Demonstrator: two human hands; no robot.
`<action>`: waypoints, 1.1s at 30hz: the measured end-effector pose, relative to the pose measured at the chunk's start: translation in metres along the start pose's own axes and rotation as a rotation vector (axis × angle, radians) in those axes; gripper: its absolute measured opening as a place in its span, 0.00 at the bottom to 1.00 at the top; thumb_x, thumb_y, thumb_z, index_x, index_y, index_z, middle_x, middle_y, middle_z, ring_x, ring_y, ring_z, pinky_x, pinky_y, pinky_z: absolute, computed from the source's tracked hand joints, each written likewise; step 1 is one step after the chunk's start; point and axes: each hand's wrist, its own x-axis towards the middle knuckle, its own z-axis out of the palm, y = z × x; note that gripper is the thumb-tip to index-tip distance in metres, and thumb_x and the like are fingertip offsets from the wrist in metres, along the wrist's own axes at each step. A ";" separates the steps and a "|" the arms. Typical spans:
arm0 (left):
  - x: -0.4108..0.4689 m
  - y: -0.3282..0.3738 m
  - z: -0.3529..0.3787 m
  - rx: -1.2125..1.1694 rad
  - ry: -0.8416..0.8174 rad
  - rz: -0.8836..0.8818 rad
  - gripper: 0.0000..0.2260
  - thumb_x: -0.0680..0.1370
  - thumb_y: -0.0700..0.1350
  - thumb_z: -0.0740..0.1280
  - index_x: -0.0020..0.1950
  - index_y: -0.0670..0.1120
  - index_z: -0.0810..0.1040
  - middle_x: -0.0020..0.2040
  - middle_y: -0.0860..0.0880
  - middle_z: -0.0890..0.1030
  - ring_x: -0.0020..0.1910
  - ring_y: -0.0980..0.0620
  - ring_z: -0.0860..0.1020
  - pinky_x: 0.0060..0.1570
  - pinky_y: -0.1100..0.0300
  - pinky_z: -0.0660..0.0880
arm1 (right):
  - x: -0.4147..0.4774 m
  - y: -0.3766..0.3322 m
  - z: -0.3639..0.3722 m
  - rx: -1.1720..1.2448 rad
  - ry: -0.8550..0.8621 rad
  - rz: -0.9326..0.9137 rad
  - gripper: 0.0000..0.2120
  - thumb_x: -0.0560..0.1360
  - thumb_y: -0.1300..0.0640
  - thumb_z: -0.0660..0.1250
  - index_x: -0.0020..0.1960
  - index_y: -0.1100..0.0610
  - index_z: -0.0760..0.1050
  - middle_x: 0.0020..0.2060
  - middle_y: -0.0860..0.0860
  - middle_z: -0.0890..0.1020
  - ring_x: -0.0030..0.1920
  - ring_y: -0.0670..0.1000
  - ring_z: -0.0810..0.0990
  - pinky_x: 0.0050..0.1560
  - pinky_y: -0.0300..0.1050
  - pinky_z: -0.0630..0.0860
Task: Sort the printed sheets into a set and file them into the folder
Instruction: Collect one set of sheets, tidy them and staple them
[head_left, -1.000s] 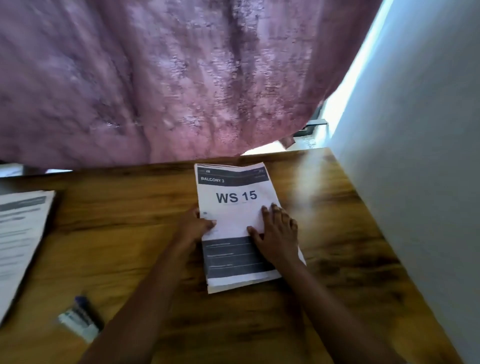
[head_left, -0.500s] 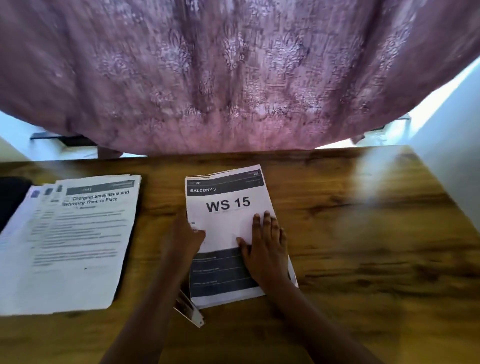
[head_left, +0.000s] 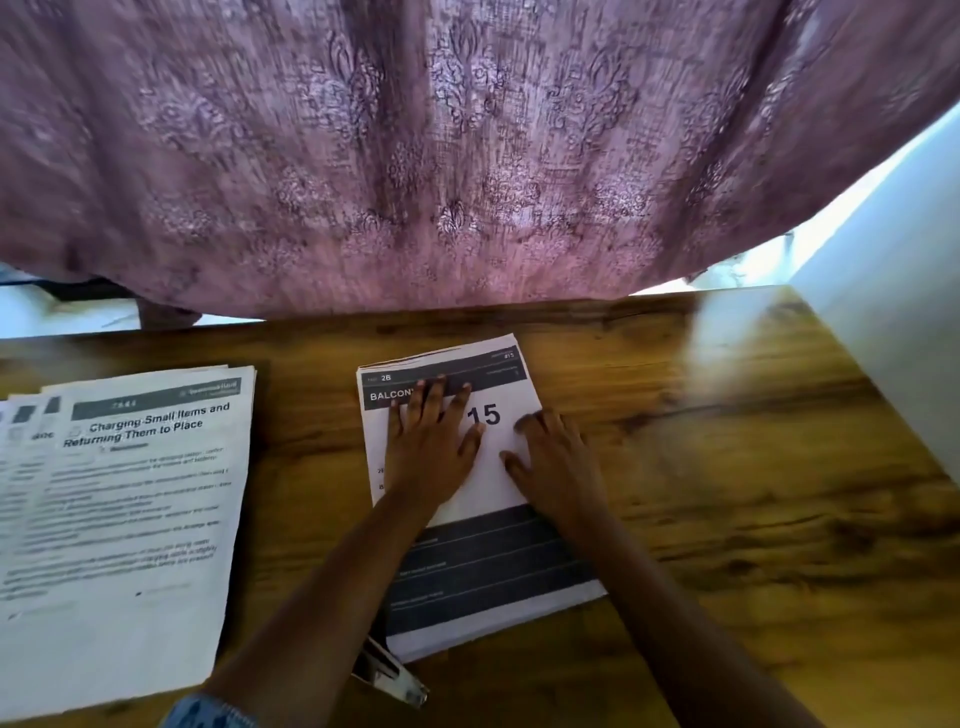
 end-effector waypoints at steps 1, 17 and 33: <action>0.001 -0.001 0.000 -0.004 -0.001 -0.003 0.32 0.77 0.65 0.39 0.78 0.54 0.54 0.79 0.46 0.56 0.78 0.43 0.52 0.74 0.42 0.47 | 0.016 0.005 -0.004 0.019 -0.004 -0.021 0.25 0.78 0.42 0.59 0.71 0.52 0.62 0.71 0.53 0.65 0.70 0.54 0.64 0.68 0.52 0.64; -0.004 -0.007 0.000 -0.768 0.232 -0.045 0.31 0.77 0.69 0.40 0.77 0.57 0.49 0.78 0.52 0.56 0.77 0.51 0.55 0.75 0.43 0.56 | 0.063 0.004 0.001 0.133 0.407 -0.270 0.35 0.67 0.60 0.77 0.70 0.56 0.67 0.55 0.58 0.81 0.50 0.55 0.83 0.48 0.49 0.79; 0.001 -0.014 0.002 -0.281 0.044 0.069 0.35 0.73 0.65 0.41 0.74 0.53 0.65 0.76 0.54 0.61 0.77 0.54 0.56 0.75 0.54 0.44 | 0.090 0.034 -0.009 0.001 0.000 -0.403 0.27 0.79 0.47 0.60 0.74 0.57 0.61 0.69 0.55 0.72 0.66 0.55 0.73 0.71 0.51 0.62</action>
